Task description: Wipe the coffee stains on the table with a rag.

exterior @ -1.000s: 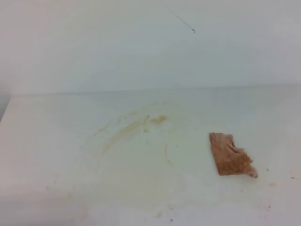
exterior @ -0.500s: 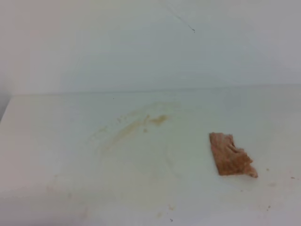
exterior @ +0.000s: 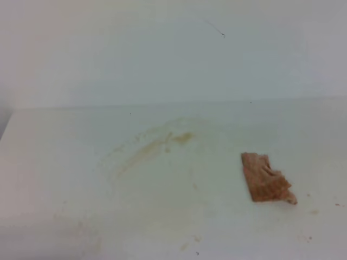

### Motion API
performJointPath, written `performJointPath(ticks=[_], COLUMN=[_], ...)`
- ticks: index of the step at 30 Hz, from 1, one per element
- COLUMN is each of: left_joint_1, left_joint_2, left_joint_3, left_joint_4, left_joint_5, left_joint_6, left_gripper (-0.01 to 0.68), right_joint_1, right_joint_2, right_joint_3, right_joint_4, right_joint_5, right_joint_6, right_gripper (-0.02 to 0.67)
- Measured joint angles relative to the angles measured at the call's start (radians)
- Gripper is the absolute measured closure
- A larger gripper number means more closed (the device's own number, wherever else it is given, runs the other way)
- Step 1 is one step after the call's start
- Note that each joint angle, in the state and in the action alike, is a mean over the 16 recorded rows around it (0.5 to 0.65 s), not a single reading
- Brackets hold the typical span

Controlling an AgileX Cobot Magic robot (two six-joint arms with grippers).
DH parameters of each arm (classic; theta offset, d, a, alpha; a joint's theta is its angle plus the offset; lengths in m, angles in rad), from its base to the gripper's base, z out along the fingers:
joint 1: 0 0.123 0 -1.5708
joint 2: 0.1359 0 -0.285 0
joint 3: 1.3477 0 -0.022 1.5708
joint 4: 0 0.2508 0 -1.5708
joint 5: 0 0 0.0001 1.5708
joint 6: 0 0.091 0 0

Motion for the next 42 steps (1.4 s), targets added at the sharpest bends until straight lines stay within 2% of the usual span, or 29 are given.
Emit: performJointPath(ticks=[13, 21, 28, 42], left_joint_1=[0.0, 0.0, -0.001, 0.0], left_joint_2=[-0.014, -0.019, -0.022, -0.021], left_joint_3=[0.0, 0.0, 0.0, 0.0], left_joint_4=[0.0, 0.0, 0.0, 0.0], left_joint_5=[0.0, 0.0, 0.0, 0.0], left_joint_6=[0.0, 0.0, 0.0, 0.0], left_gripper=[0.675, 0.675, 0.675, 0.675], right_joint_1=[-0.125, -0.185, -0.196, -0.196], right_joint_2=[-0.501, -0.639, -0.646, -0.646], right_joint_3=[0.505, 0.74, 0.818, 0.84], right_joint_4=[-0.035, -0.045, -0.056, -0.061], right_joint_5=[-0.186, -0.214, -0.203, -0.185], right_joint_6=[0.064, 0.143, 0.166, 0.167], right_gripper=[0.646, 0.646, 0.646, 0.648])
